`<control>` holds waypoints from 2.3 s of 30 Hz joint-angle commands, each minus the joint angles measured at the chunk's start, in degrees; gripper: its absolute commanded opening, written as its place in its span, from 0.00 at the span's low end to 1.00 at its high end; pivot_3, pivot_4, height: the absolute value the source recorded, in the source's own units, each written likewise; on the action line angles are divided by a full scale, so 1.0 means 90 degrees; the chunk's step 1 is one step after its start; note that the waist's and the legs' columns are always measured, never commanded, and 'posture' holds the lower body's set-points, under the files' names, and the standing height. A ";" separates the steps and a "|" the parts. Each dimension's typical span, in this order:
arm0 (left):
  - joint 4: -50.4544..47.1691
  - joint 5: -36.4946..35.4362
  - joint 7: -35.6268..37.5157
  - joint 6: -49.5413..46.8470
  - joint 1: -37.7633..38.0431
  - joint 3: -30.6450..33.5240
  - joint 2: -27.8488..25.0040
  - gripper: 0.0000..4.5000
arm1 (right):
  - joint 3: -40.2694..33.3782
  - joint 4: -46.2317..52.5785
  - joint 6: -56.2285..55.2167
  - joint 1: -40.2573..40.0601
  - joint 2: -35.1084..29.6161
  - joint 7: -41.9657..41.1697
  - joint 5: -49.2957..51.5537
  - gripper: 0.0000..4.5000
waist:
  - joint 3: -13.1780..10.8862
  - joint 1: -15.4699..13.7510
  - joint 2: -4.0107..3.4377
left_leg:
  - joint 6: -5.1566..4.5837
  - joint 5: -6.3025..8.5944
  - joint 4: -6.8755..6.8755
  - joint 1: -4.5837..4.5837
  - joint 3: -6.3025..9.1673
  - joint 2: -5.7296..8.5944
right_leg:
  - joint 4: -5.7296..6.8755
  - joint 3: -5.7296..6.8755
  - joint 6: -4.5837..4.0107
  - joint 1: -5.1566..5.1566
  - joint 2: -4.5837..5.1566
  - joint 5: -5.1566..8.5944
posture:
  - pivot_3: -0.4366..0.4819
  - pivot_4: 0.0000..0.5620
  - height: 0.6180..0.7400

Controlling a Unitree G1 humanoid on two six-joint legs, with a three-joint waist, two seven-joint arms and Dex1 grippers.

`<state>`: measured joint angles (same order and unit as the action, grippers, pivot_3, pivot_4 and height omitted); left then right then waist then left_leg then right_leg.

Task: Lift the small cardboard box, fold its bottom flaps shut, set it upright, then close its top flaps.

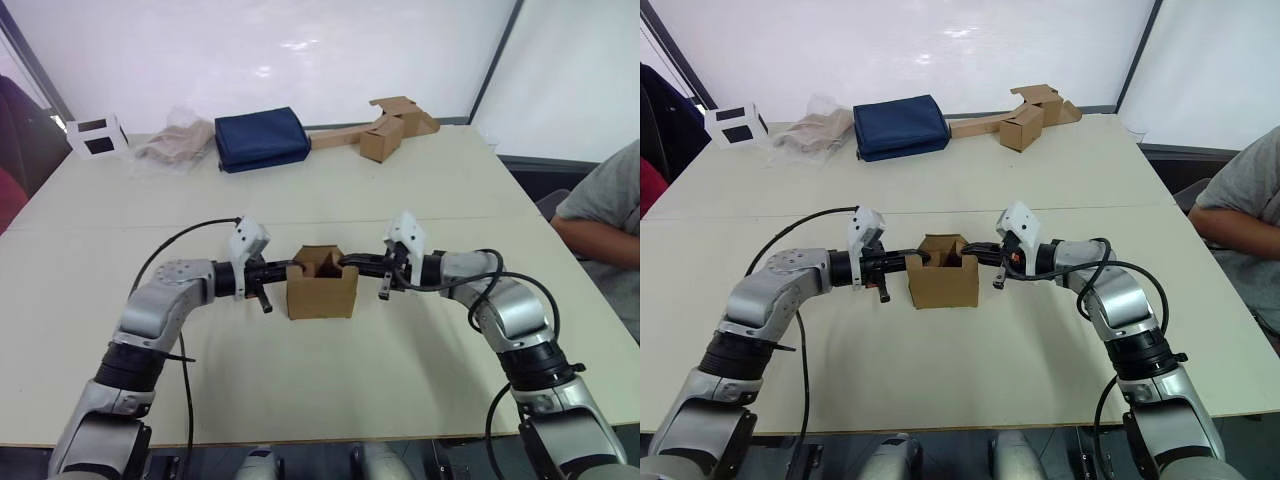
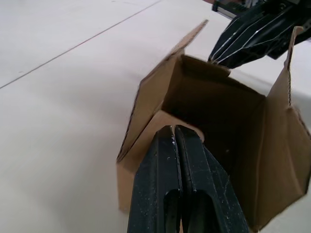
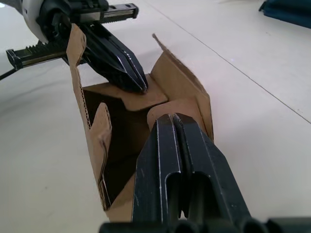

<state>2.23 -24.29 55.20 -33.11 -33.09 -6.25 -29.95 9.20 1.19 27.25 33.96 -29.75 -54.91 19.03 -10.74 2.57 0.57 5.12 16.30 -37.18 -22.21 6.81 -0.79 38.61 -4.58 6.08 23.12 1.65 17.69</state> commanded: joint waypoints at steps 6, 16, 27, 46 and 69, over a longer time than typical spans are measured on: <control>0.0213 0.0441 0.0060 0.0446 -0.0180 -0.0261 0.0111 0.01 | 0.0426 -0.0538 -0.0562 0.0337 0.0003 -0.0047 -0.0723 0.00 | 0.0000 0.0003 0.0000 | 0.0000 0.0000 -0.0002 0.0000 0.0000 0.0000 | 0.0001 0.0000 0.0000 0.0000 0.0000 0.0000 | 0.48 0.27 1.00; 0.0281 0.0438 0.0349 0.0505 -0.0401 -0.0223 0.0102 0.01 | 0.0328 -0.0574 -0.0723 0.0446 0.0014 -0.0278 -0.0745 0.00 | 0.0001 0.0003 -0.0001 | 0.0000 0.0000 -0.0004 0.0001 0.0000 0.0001 | 0.0004 0.0000 0.0000 -0.0001 0.0000 0.0000 | 0.48 0.27 1.00; 0.0106 -0.0548 0.0768 -0.0494 -0.0808 0.0760 -0.0599 0.01 | -0.1128 0.1052 0.0785 0.0314 -0.0500 -0.0355 0.1004 0.00 | -0.0001 0.0004 -0.0002 | 0.0000 0.0000 -0.0007 -0.0014 0.0005 0.0000 | 0.0010 0.0002 0.0000 0.0013 0.0000 0.0000 | 0.48 0.27 1.00; 0.3620 0.0989 0.1245 0.1646 -0.1575 0.0023 0.0344 0.01 | 0.0389 0.2499 -0.0042 -0.0491 -0.0384 0.0665 -0.0135 0.00 | -0.0002 0.0006 -0.0002 | 0.0000 0.0000 -0.0009 -0.0019 0.0010 0.0004 | 0.0010 0.0009 0.0000 0.0018 -0.0002 0.0000 | 0.48 0.27 1.00; 0.3762 0.1153 0.1381 0.1630 -0.1640 0.0212 0.0470 0.01 | 0.0908 0.1089 -0.0950 -0.0424 0.0137 0.0403 -0.1030 0.00 | -0.0002 0.0010 -0.0001 | 0.0000 0.0000 -0.0013 -0.0018 0.0011 0.0004 | 0.0012 0.0008 0.0000 0.0016 -0.0001 0.0000 | 0.48 0.27 1.00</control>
<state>38.19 -14.20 68.15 -18.60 -47.49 -5.94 -23.96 17.69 10.40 19.58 29.36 -29.06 -51.07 9.67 -10.76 2.66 0.56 5.12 16.29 -37.30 -22.37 6.91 -0.76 38.71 -4.50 6.08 23.26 1.65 17.69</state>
